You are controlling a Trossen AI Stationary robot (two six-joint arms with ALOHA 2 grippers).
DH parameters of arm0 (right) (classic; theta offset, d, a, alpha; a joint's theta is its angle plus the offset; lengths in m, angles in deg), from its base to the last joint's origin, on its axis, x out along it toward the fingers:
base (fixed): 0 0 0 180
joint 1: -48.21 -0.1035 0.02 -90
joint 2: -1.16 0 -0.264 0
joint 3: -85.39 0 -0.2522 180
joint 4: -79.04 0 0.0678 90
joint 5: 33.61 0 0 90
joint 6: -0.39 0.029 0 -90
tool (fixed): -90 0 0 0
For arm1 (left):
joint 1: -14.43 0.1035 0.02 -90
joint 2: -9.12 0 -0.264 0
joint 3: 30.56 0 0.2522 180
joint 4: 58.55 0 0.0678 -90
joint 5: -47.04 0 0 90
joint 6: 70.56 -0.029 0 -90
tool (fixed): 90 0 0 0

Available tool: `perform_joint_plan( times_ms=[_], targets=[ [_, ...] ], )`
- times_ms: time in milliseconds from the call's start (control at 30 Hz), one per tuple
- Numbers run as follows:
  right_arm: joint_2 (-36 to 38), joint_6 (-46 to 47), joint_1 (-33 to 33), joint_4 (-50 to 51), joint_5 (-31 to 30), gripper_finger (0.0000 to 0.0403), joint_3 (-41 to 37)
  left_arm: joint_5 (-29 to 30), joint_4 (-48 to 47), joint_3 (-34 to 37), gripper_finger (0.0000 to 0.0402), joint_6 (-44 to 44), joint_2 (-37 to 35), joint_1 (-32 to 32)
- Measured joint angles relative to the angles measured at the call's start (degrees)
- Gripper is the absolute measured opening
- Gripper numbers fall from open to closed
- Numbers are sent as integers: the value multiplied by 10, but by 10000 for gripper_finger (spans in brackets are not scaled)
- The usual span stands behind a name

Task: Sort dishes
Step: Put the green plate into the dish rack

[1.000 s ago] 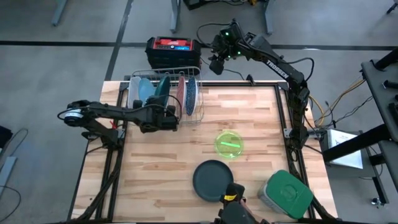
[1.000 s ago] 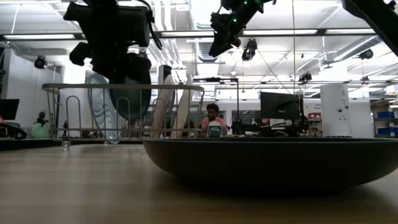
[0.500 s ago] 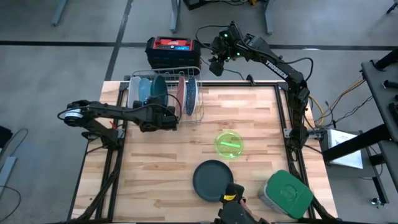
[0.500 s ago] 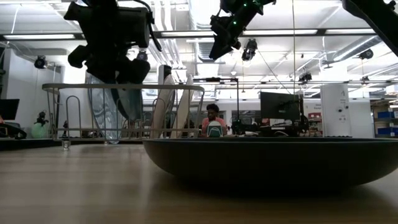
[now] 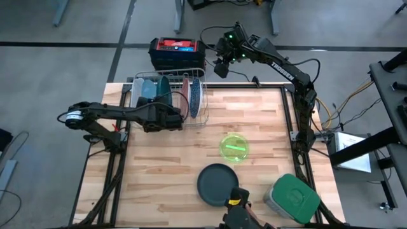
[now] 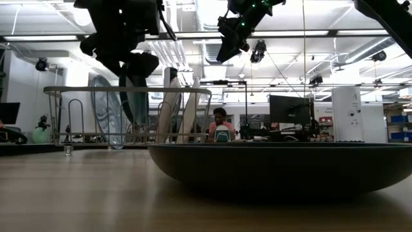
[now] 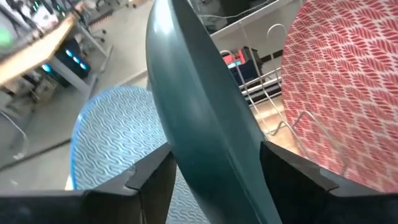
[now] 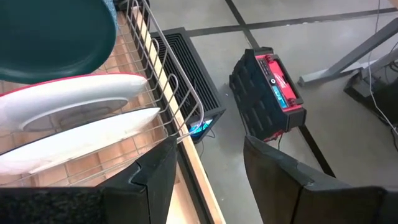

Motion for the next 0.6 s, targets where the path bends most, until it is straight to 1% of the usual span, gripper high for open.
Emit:
perform_joint_plan(
  times_ms=[200,367,600],
  targets=[
    [0,3,0,0,0,174,-2,16,10,-8,220,-80,0,14],
    [0,4,0,0,0,177,-2,19,20,-22,220,-115,1,18],
    [0,4,0,0,0,178,-2,-1,47,-35,220,-177,4,18]
  ],
)
